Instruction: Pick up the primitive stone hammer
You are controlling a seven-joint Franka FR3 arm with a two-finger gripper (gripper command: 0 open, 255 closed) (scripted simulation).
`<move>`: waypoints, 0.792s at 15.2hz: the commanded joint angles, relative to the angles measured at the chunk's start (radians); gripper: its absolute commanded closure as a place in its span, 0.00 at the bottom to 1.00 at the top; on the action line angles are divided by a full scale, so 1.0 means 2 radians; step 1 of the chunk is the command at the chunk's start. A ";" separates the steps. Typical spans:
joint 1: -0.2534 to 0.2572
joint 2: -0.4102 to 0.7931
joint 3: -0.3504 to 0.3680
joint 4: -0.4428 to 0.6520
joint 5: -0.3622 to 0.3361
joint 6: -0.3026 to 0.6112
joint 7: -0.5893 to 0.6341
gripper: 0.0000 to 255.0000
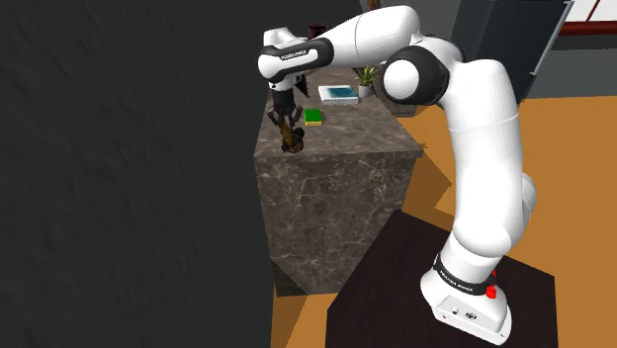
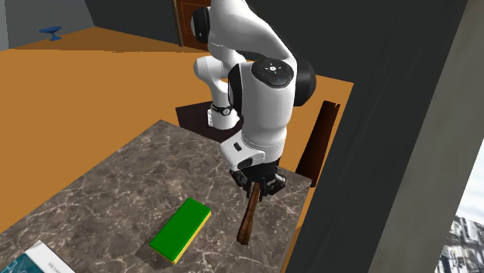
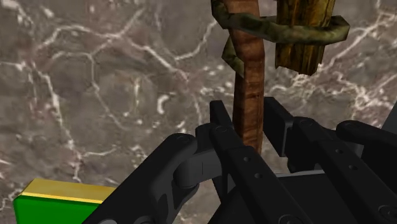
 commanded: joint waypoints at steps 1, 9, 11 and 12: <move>0.000 -0.002 0.000 0.010 0.000 -0.011 -0.001 1.00; 0.000 0.000 0.000 0.067 0.000 -0.066 -0.003 1.00; 0.001 0.003 0.000 0.084 0.001 -0.081 -0.003 1.00; 0.001 0.004 0.000 0.093 0.001 -0.089 -0.003 1.00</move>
